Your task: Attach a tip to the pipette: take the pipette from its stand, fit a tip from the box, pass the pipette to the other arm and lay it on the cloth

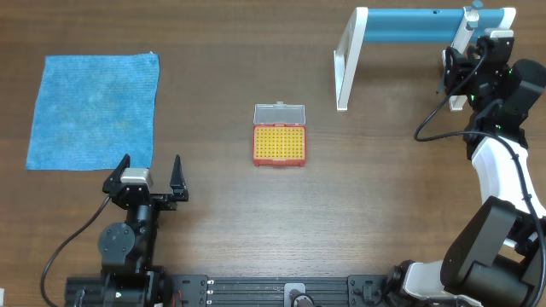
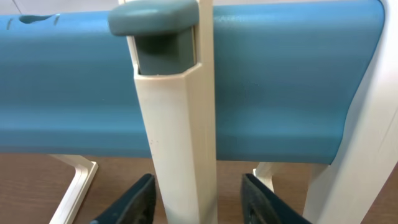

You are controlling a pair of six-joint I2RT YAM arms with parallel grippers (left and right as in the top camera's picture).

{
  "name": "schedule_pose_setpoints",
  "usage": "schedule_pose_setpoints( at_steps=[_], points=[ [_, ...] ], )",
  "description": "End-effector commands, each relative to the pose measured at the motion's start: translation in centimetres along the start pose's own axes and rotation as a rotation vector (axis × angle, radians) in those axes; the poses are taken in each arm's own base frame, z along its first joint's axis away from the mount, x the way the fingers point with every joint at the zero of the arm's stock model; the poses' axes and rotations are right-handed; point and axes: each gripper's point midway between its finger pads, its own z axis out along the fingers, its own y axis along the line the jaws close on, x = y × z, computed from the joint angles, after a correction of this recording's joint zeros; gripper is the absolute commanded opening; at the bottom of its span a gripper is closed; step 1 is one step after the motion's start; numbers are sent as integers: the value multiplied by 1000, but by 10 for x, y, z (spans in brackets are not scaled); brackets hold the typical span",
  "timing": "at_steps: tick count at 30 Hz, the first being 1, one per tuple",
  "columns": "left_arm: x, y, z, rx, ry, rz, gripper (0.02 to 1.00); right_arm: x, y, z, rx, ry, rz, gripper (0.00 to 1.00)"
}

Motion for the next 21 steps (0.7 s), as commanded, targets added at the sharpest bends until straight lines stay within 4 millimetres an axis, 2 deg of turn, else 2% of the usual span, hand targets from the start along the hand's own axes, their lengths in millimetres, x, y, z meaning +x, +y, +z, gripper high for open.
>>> schedule_pose_setpoints(
  at_steps=[1,4,10,18,21],
  points=[
    [1,-1,0,6,3,-9,996,-1,0,3,0,-2,5,389],
    [1,-1,0,6,3,-9,996,-1,0,3,0,-2,5,345],
    [1,-1,0,6,3,-9,996,-1,0,3,0,-2,5,323],
    [1,-1,0,6,3,-9,996,-1,0,3,0,-2,5,187],
    [1,-1,0,6,3,-9,996,-1,0,3,0,-2,5,102]
  ],
)
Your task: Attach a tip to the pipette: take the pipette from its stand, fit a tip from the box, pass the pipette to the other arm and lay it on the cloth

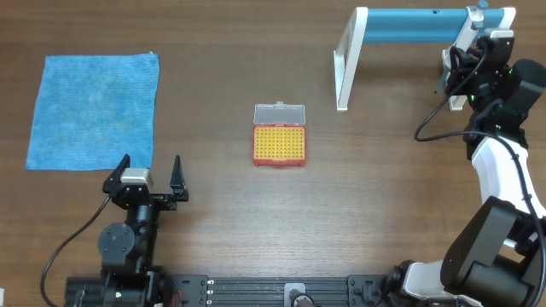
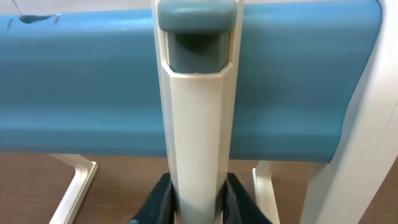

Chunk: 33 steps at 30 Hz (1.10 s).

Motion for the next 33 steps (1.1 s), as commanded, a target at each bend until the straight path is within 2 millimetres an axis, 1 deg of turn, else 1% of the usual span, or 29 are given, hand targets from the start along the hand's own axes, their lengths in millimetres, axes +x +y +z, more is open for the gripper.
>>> schedule_pose_setpoints(
  at_steps=[1,5,9,16,21,25,29,33],
  points=[
    [1,-1,0,6,3,-9,996,-1,0,3,0,-2,1,86],
    [1,-1,0,6,3,-9,996,-2,0,3,0,-4,1,84],
    [1,-1,0,6,3,-9,996,-9,2,0,2,-18,-8,80],
    [1,-1,0,6,3,-9,996,-26,5,-10,6,-54,-28,80],
    [1,-1,0,6,3,-9,996,-43,9,-21,11,-94,-50,80],
    [1,-1,0,6,3,-9,996,-60,14,-34,15,-125,-68,80],
    [1,-1,0,6,3,-9,996,-84,26,-58,12,-173,-95,80],
    [1,-1,0,6,3,-9,993,-117,61,-91,-102,-264,-140,77]
  ],
)
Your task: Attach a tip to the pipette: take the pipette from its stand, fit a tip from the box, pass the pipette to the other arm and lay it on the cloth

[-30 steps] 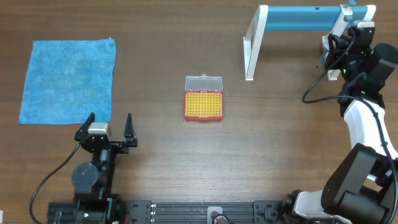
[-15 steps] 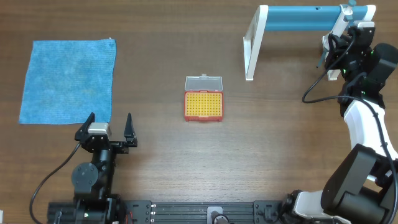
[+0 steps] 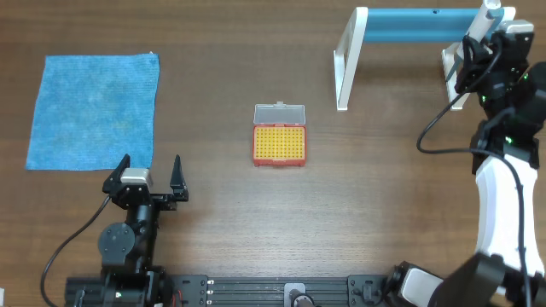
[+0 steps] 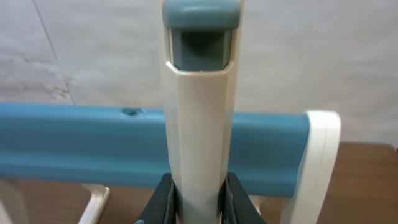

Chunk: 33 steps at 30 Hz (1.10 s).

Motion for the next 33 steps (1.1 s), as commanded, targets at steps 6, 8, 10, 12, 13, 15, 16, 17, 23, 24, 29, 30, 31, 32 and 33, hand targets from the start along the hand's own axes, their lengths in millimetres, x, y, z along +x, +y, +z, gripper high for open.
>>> schedule_pose_setpoints(
  at_steps=[6,8,10,12,13,15,16,17,23,24,29,30,31,32,33],
  points=[
    [1,-1,0,6,3,-9,996,-101,94,-77,-386,-251,-22,80],
    [1,-1,0,6,3,-9,996,-109,112,-87,-477,-272,-6,80],
    [1,-1,0,6,3,-9,996,-117,137,-96,-597,-287,15,82],
    [1,-1,0,6,3,-9,996,-116,169,-100,-697,-291,17,80],
    [1,-1,0,6,3,-9,996,-115,180,-100,-727,-294,14,80],
    [1,-1,0,6,3,-9,993,-113,199,-102,-780,-303,7,80],
    [1,-1,0,6,3,-9,996,-110,213,-103,-814,-312,3,80],
    [1,-1,0,6,3,-9,996,-107,224,-103,-837,-318,4,77],
    [1,-1,0,6,3,-9,996,-74,282,-106,-938,-347,29,80],
    [1,-1,0,6,3,-9,998,-69,288,-106,-939,-349,38,82],
    [1,-1,0,6,3,-9,996,-31,319,-98,-975,-282,62,80],
    [1,-1,0,6,3,-9,996,-24,327,-97,-991,-271,48,82],
    [1,-1,0,6,3,-9,996,-18,333,-95,-1005,-263,34,80],
    [1,-1,0,6,3,-9,996,-11,342,-92,-1023,-259,14,80],
    [1,-1,0,6,3,-9,996,-5,348,-89,-1029,-250,8,80]
  ],
)
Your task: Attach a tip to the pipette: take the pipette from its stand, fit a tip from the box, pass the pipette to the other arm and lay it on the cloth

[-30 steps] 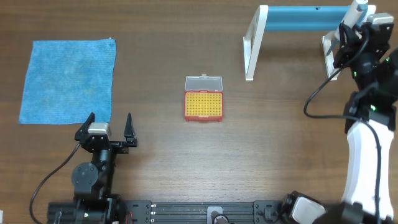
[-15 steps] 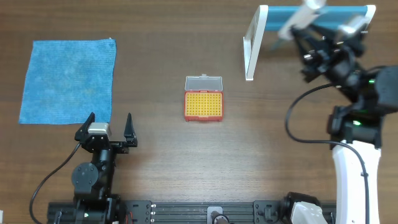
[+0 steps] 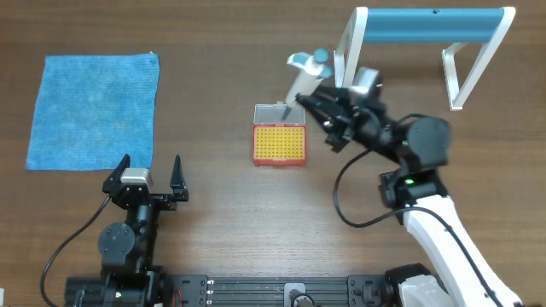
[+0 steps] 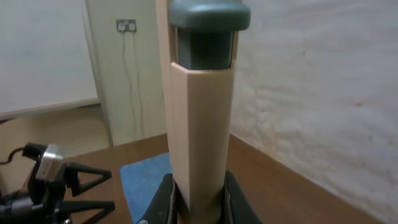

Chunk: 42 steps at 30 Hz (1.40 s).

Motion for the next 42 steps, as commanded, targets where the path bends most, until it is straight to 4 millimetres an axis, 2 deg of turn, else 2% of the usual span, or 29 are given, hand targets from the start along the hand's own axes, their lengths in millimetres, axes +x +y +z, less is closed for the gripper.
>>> schedule_pose_setpoints(
  at_steps=[1,7,12,16,21,25,31,40,42],
  points=[
    [1,-1,0,6,3,-9,996,38,0,25,-3,45,-19,80],
    [1,-1,0,6,3,-9,996,85,-15,49,102,115,22,77],
    [1,-1,0,6,3,-9,996,95,-25,57,248,125,7,77],
    [1,-1,0,6,3,-9,996,108,-24,54,306,156,-99,77],
    [1,-1,0,6,3,-9,996,103,-14,42,297,88,-247,75],
    [1,-1,0,6,3,-9,996,97,-7,27,316,7,-287,80],
    [1,-1,0,6,3,-9,996,109,-4,19,315,24,-227,77],
    [1,-1,0,6,3,-9,996,118,-15,11,352,41,-142,80],
    [1,-1,0,6,3,-9,996,126,-16,10,355,75,-125,77]
  ],
)
